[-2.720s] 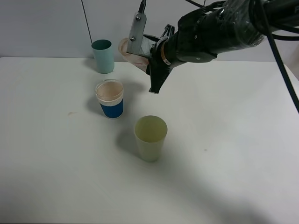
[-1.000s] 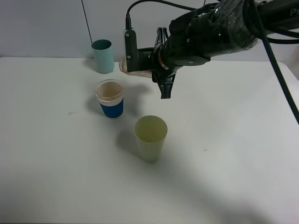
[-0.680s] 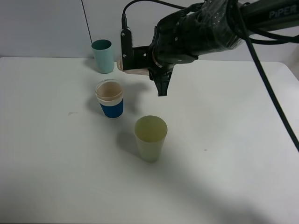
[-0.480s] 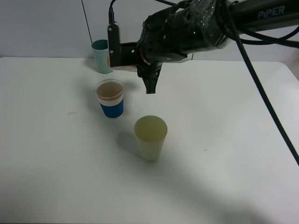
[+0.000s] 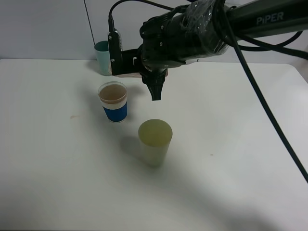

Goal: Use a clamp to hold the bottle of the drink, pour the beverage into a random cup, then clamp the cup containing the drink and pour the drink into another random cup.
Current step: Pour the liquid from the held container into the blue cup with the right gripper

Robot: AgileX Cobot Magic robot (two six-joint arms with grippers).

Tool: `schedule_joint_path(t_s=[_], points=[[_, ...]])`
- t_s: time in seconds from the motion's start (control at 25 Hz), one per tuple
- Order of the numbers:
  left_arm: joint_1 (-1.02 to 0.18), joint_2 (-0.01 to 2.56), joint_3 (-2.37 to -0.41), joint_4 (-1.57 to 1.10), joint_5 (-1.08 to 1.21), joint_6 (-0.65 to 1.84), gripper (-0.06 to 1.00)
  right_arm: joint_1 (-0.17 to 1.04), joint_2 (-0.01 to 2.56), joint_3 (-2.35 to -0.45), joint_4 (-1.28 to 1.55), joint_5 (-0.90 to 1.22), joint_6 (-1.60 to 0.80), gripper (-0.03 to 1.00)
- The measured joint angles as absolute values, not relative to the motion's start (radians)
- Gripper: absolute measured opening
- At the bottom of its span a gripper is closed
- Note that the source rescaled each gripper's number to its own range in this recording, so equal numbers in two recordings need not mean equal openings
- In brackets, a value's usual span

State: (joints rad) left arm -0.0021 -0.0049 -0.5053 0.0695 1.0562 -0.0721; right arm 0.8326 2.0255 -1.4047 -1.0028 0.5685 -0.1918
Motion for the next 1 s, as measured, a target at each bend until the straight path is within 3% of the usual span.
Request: schedule_joint_path(t_s=[1.0], points=[[-0.002,-0.005,-0.505,0.069,1.056,-0.072,0.99,0.846,2.050,-1.405,-1.115,0.612,-0.222,0.01]])
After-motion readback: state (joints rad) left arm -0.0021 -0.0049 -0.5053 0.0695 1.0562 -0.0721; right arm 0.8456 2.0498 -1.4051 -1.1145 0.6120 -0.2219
